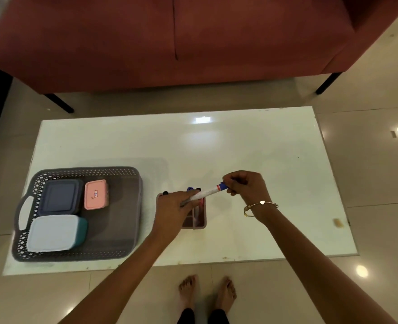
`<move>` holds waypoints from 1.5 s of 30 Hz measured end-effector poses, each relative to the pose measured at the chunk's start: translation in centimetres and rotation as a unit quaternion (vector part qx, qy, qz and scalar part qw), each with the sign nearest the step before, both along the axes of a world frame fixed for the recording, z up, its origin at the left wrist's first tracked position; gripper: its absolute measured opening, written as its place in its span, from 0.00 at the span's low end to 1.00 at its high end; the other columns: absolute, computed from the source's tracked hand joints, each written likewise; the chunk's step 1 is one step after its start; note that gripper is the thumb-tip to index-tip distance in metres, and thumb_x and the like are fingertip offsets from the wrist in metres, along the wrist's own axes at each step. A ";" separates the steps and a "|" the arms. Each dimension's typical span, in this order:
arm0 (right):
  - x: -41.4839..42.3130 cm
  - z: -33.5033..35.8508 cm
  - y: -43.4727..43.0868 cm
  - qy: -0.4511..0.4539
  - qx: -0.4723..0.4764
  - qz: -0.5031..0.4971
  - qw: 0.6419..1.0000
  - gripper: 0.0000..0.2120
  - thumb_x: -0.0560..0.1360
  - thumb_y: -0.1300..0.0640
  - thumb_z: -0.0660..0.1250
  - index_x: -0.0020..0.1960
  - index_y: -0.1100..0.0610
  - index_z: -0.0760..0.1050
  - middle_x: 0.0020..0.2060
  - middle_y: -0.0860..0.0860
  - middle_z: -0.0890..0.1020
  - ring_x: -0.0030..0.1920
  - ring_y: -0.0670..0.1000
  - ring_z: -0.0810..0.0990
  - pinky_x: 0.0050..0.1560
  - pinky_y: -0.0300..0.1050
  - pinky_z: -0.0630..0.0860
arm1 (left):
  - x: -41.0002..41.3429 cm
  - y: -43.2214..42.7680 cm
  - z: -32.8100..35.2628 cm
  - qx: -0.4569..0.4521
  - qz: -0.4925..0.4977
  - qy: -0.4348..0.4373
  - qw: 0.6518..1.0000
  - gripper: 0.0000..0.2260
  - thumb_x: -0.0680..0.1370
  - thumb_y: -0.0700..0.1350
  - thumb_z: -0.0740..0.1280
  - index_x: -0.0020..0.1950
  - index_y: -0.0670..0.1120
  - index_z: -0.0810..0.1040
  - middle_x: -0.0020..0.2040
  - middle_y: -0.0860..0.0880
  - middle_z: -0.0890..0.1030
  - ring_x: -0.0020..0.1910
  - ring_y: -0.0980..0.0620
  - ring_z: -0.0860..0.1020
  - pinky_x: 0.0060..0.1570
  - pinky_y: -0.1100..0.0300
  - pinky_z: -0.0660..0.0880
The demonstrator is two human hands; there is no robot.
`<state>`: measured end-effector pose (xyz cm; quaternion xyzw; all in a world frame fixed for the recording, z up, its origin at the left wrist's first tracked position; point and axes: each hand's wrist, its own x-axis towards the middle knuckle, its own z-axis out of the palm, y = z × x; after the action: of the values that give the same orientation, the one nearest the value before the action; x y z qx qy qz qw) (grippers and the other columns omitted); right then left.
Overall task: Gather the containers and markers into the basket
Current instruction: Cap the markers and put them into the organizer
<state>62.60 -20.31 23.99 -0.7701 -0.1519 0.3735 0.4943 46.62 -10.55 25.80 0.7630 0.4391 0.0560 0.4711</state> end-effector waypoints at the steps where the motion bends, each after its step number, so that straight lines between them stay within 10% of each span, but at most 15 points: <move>1: -0.8 0.0 0.1 0.000 -0.011 0.006 1.000 0.05 0.70 0.65 0.70 0.39 0.57 0.81 0.31 0.53 0.81 0.28 0.48 0.77 0.35 0.38 0.75 | -0.7 0.6 -0.2 -0.005 -0.006 0.006 1.000 0.14 0.71 0.39 0.72 0.56 0.44 0.82 0.47 0.42 0.85 0.44 0.44 0.81 0.53 0.54 0.75; 7: -5.0 1.1 2.7 -0.147 -0.024 0.057 0.987 0.04 0.67 0.63 0.73 0.42 0.59 0.81 0.35 0.49 0.82 0.34 0.46 0.77 0.39 0.28 0.73 | -4.0 4.0 -1.7 0.021 -0.074 0.075 0.994 0.22 0.73 0.27 0.62 0.63 0.43 0.76 0.63 0.45 0.78 0.61 0.50 0.75 0.60 0.67 0.66; 20: -9.7 -2.2 4.9 -0.267 -0.205 0.320 0.886 0.14 0.77 0.59 0.61 0.61 0.59 0.73 0.58 0.58 0.79 0.58 0.56 0.75 0.61 0.45 0.71 | -6.2 6.2 -4.0 0.016 -0.011 0.116 0.993 0.17 0.77 0.35 0.64 0.65 0.42 0.74 0.65 0.43 0.77 0.64 0.46 0.74 0.67 0.52 0.70; 27: -9.5 -3.0 5.1 -0.291 -0.195 0.297 0.888 0.14 0.76 0.57 0.62 0.61 0.59 0.73 0.56 0.57 0.79 0.56 0.56 0.76 0.56 0.45 0.72 | -6.4 5.9 -5.5 -0.006 0.005 0.166 0.986 0.16 0.77 0.40 0.65 0.64 0.38 0.74 0.63 0.39 0.78 0.60 0.43 0.77 0.63 0.53 0.72; 32: -8.3 -1.6 2.2 -0.319 -0.143 0.113 0.930 0.08 0.71 0.58 0.70 0.49 0.59 0.80 0.43 0.53 0.83 0.35 0.50 0.77 0.37 0.34 0.69 | -6.1 5.6 -6.0 -0.007 0.015 0.196 0.980 0.12 0.77 0.40 0.65 0.58 0.36 0.78 0.53 0.38 0.82 0.52 0.43 0.80 0.52 0.57 0.74; 39: -9.4 -6.1 0.2 -0.062 -0.243 -0.026 0.968 0.11 0.73 0.58 0.68 0.51 0.63 0.81 0.40 0.61 0.85 0.42 0.58 0.83 0.52 0.49 0.78 | -5.5 5.0 -7.3 -0.026 0.056 0.211 0.976 0.10 0.77 0.42 0.65 0.47 0.37 0.82 0.44 0.39 0.84 0.36 0.48 0.76 0.27 0.69 0.62; 45: -9.5 -6.5 1.1 -0.065 -0.223 -0.015 0.973 0.08 0.72 0.60 0.68 0.44 0.63 0.83 0.35 0.59 0.85 0.33 0.53 0.81 0.44 0.42 0.78 | -5.5 4.9 -7.5 -0.038 0.076 0.201 0.976 0.10 0.77 0.40 0.64 0.44 0.36 0.81 0.41 0.38 0.83 0.33 0.49 0.74 0.28 0.68 0.64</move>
<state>53.06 -19.22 17.50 -0.8857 -0.0852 0.3397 0.3048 41.07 -5.68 18.28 0.7046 0.5834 -0.0793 0.3962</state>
